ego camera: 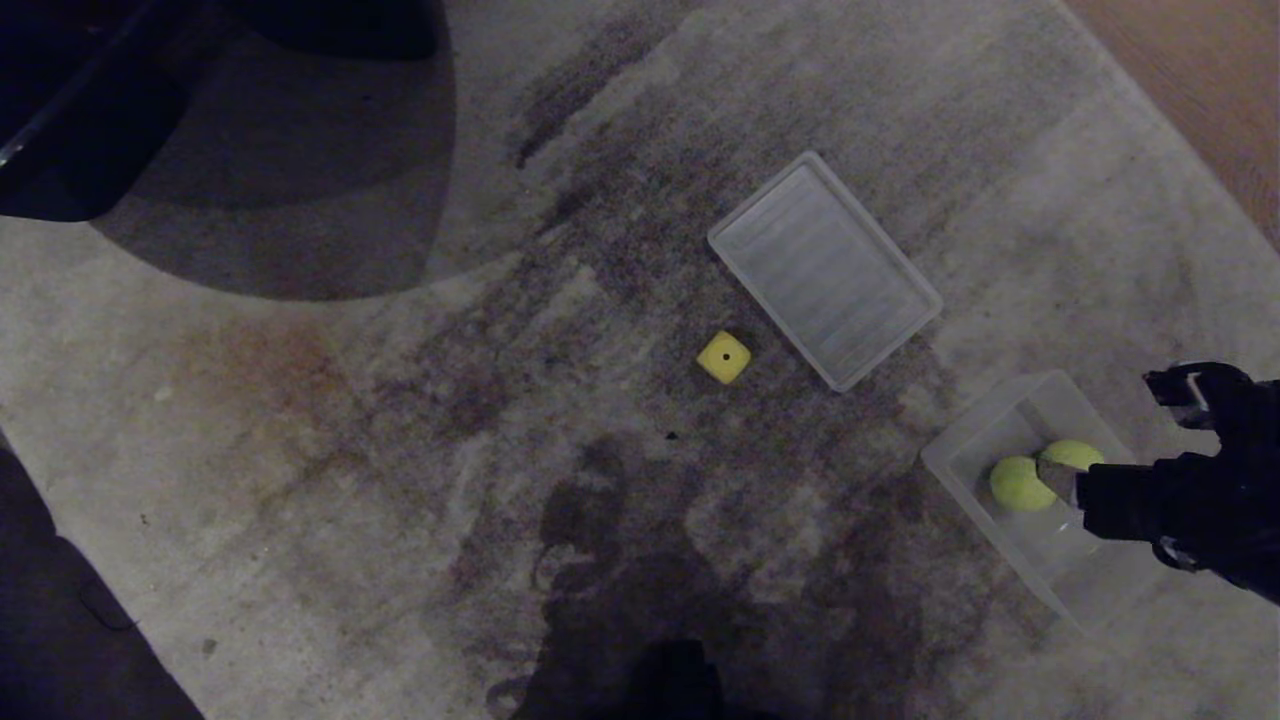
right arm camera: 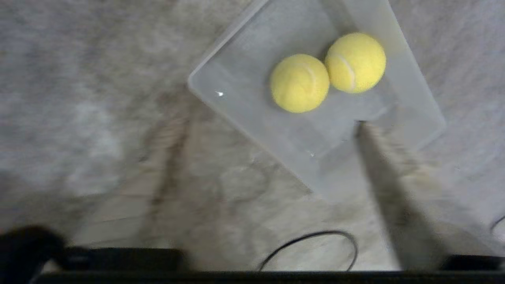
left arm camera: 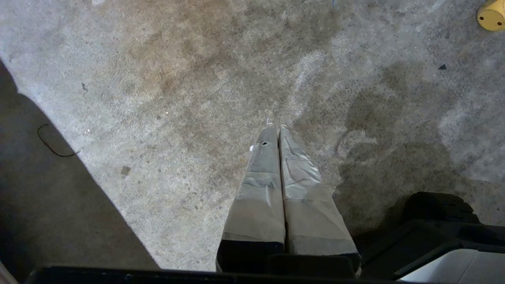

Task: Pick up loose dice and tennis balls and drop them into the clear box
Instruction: Put the ball in the box, then pick up toys out of the box

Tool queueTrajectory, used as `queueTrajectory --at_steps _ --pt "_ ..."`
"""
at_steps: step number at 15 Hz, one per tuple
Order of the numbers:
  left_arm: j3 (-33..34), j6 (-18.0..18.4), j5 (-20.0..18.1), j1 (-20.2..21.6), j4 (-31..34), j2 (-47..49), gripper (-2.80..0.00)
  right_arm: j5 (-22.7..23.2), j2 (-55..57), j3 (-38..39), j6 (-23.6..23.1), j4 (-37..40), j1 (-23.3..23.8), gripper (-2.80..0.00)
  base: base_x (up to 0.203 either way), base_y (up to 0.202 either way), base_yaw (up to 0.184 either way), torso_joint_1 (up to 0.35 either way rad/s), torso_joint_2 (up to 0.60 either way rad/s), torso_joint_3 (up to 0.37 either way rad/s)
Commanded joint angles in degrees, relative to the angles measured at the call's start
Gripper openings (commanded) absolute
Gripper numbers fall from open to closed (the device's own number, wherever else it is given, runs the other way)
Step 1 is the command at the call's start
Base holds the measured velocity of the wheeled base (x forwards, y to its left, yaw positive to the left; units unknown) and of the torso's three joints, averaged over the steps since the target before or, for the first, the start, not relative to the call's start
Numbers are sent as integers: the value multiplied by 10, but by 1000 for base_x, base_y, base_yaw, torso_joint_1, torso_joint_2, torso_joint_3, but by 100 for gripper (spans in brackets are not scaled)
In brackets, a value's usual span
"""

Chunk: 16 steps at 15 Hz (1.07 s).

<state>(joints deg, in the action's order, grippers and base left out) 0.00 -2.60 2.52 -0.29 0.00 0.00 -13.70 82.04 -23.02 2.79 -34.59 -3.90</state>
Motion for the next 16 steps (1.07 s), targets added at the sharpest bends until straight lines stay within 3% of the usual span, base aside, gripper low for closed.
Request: queueTrajectory --at_steps 1,10,16 --pt "1 0 0 0 0 1 -280 3 -100 29 16 41 0 -280 0 0 0 0 0 0" --pt "1 0 0 -1 0 1 -280 79 -598 178 26 336 28 -280 0 0 0 0 0 0" --pt "1 0 0 0 0 1 -280 121 -794 205 22 405 39 -280 0 0 0 0 0 0"
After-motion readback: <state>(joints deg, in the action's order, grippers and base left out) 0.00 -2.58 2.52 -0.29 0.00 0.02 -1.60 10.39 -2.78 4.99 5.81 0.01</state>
